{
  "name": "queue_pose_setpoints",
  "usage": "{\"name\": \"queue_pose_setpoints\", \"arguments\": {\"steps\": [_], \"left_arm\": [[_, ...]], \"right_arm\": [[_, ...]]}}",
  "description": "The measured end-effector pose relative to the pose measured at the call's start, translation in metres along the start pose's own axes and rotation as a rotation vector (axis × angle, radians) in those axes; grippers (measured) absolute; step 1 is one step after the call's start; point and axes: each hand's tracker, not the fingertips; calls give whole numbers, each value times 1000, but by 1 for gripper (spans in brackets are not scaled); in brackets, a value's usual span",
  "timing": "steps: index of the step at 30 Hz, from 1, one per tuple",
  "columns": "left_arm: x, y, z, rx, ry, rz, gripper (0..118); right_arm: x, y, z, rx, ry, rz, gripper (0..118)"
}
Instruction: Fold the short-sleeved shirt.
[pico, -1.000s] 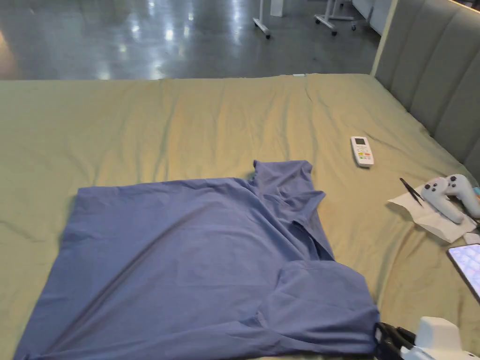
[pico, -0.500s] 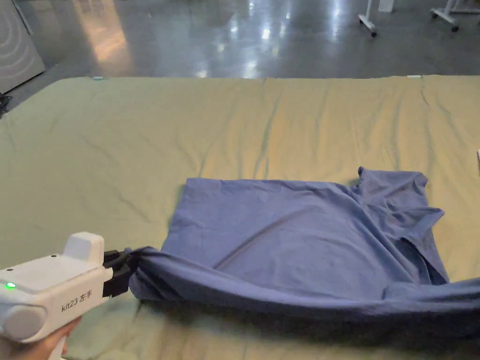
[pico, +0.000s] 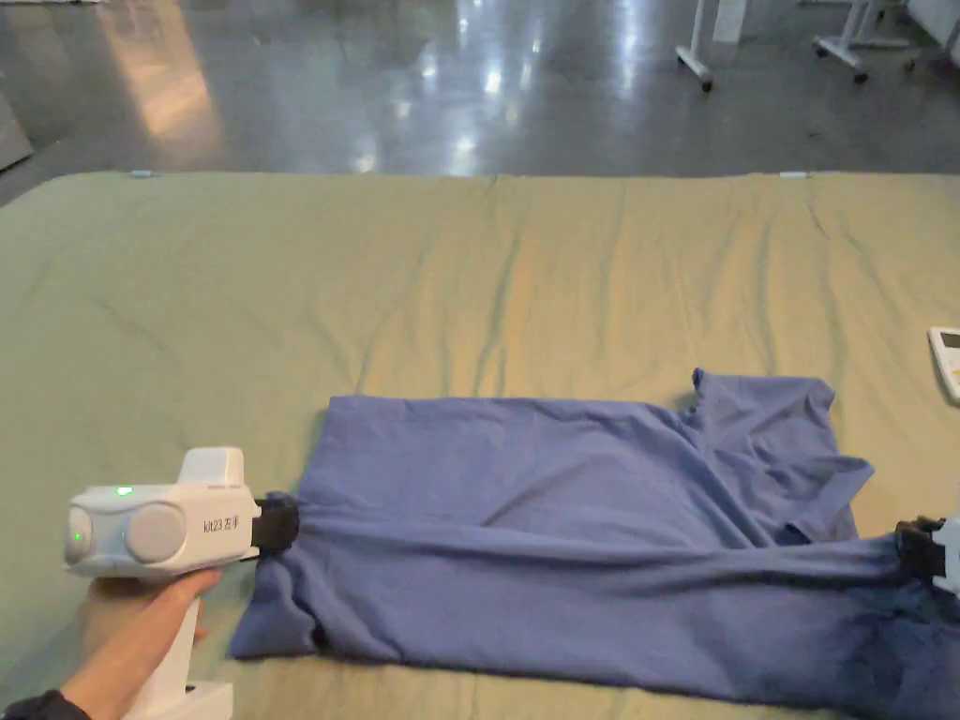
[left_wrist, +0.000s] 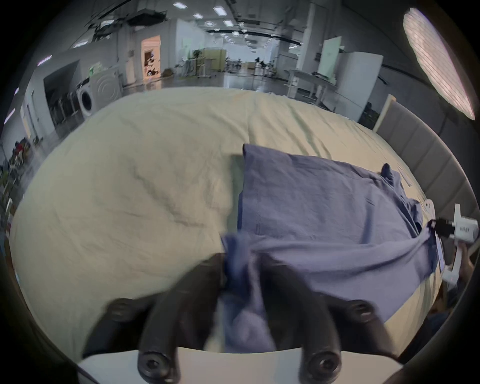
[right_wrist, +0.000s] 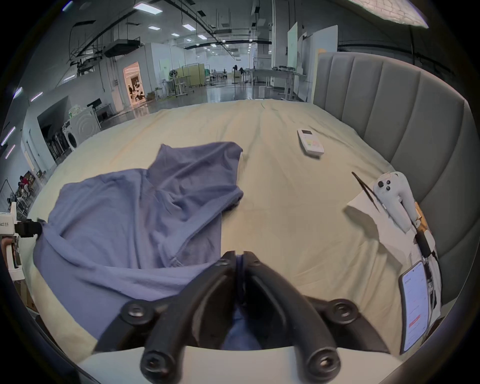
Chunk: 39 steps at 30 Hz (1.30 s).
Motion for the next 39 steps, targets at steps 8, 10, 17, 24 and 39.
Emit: {"name": "queue_pose_setpoints", "arguments": {"steps": [8,10,17,24,39], "left_arm": [[23,-27,126,412,-136,-22,84],[39,-39,176,536,-157,-66,84],[74,-93,289,745,-64,-177,83],[115,-151,335,837,-79,-230,21],[119,-170,344,653,-102,-212,0]], "right_arm": [[13,-12,50,330,163,37,65],[7,-18,94,451,177,20,65],[-38,-80,250,719,176,115,66],[-61,-123,301,700,207,67,49],[-69,-158,313,680,170,27,0]]}}
